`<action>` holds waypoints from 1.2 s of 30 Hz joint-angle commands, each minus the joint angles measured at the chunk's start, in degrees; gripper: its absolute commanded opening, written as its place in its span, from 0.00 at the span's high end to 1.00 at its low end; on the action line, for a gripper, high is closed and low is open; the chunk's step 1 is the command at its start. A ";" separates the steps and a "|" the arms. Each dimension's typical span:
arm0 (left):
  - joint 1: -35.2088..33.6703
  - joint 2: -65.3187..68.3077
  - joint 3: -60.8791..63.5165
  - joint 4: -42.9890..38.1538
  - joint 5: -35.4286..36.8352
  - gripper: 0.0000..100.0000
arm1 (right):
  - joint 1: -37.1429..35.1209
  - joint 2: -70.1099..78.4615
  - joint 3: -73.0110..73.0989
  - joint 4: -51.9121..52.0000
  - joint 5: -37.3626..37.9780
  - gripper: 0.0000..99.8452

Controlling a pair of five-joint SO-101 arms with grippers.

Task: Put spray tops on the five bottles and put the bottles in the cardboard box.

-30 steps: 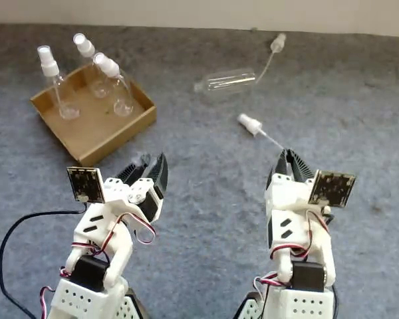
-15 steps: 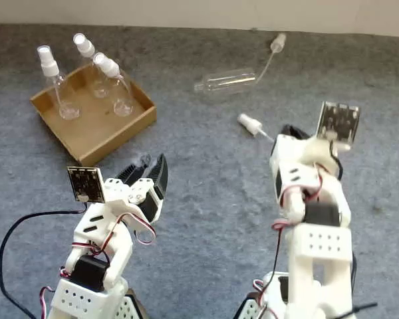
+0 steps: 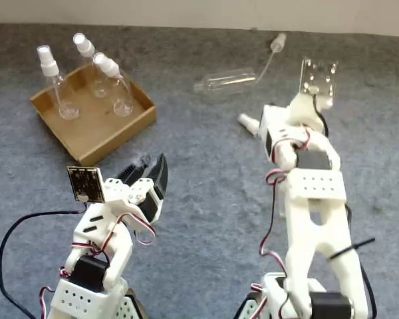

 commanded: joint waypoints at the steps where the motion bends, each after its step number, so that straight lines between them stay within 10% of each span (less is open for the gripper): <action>1: -0.92 -0.48 0.57 0.18 -0.44 0.91 | -1.27 4.18 -8.04 -0.13 -0.62 0.84; 36: -0.66 -0.48 0.57 1.41 -0.44 0.91 | -1.36 71.16 -77.85 0.04 -0.44 0.74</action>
